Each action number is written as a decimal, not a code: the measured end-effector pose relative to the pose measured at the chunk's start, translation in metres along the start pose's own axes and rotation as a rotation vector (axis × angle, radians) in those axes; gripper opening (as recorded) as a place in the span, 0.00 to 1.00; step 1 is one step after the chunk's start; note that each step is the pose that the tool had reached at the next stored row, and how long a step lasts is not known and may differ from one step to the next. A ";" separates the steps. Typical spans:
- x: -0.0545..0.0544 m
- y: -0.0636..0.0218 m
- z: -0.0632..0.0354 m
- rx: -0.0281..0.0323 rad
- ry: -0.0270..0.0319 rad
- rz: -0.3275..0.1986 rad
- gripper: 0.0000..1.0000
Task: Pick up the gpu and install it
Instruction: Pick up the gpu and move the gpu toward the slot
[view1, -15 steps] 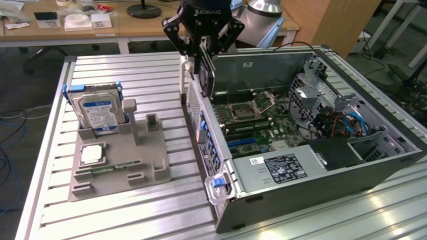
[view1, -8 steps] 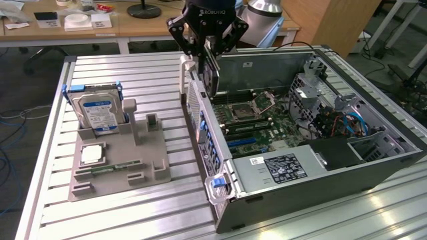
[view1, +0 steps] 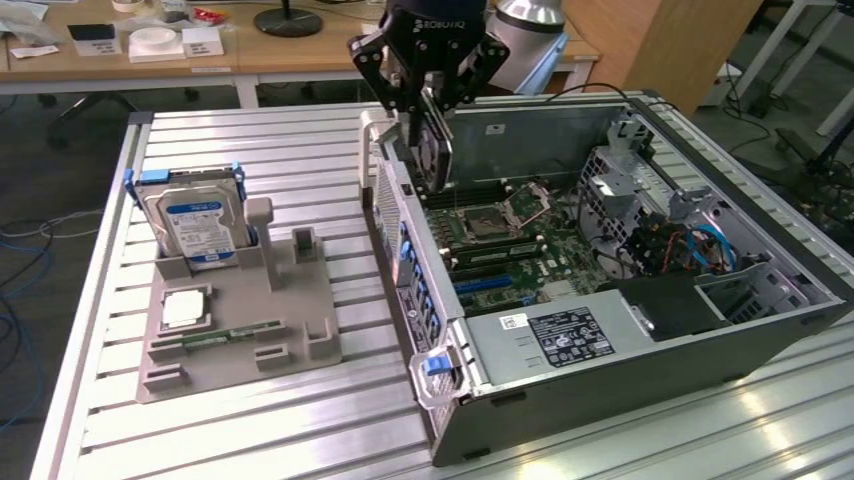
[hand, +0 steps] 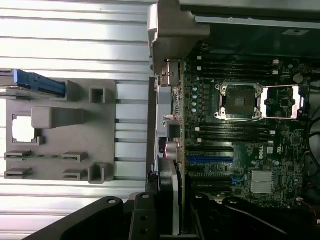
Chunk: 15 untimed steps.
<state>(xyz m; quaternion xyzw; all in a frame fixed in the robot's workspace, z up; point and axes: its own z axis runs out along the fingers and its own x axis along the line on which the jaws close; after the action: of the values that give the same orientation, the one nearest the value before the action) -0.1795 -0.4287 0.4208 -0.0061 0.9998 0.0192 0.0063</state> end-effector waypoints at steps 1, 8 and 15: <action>-0.001 0.0000 0.0000 0.0000 0.0000 -0.001 0.28; -0.008 -0.0001 0.0003 -0.0002 0.0001 -0.005 0.28; -0.015 -0.0002 0.0005 -0.0003 0.0004 -0.009 0.28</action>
<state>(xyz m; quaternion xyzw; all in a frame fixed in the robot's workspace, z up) -0.1648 -0.4287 0.4205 -0.0108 0.9997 0.0192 0.0063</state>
